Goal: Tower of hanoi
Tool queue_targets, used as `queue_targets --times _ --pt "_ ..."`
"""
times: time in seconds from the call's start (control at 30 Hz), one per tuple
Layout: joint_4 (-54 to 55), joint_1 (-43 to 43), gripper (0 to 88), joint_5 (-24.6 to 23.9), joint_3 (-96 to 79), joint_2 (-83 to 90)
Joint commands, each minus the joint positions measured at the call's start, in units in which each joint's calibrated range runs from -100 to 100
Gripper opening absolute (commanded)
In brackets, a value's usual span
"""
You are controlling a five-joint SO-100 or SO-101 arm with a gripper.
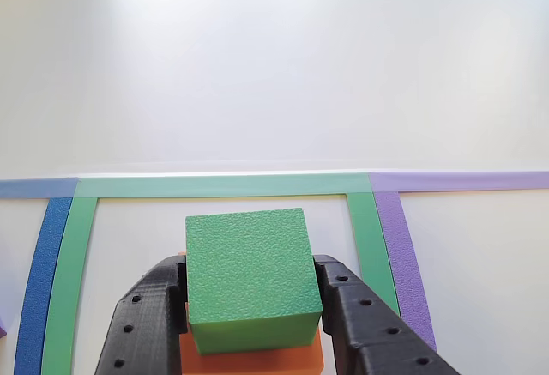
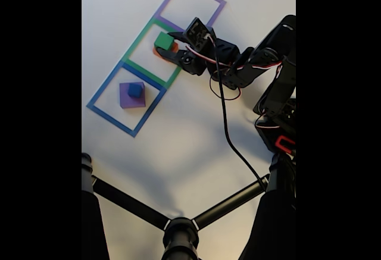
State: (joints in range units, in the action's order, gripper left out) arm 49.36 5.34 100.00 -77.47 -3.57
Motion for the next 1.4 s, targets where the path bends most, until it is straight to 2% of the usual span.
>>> queue_targets --times 0.0,0.1,0.2,0.5,0.73,0.93,1.1,1.37 --pt "-3.35 -1.11 7.5 0.0 0.64 6.86" --pt "-9.58 -1.87 7.5 0.0 1.1 12.63" --pt "-20.26 -2.64 7.6 0.0 3.19 20.48" --pt "-61.38 -1.64 7.6 0.0 20.18 40.27" --pt "-96.83 2.32 7.6 0.0 48.08 42.68" --pt "-122.98 7.43 7.6 0.0 73.61 39.95" --pt "-136.98 13.76 7.7 0.0 87.69 37.95" --pt "-146.61 22.98 7.9 0.0 98.24 36.35"
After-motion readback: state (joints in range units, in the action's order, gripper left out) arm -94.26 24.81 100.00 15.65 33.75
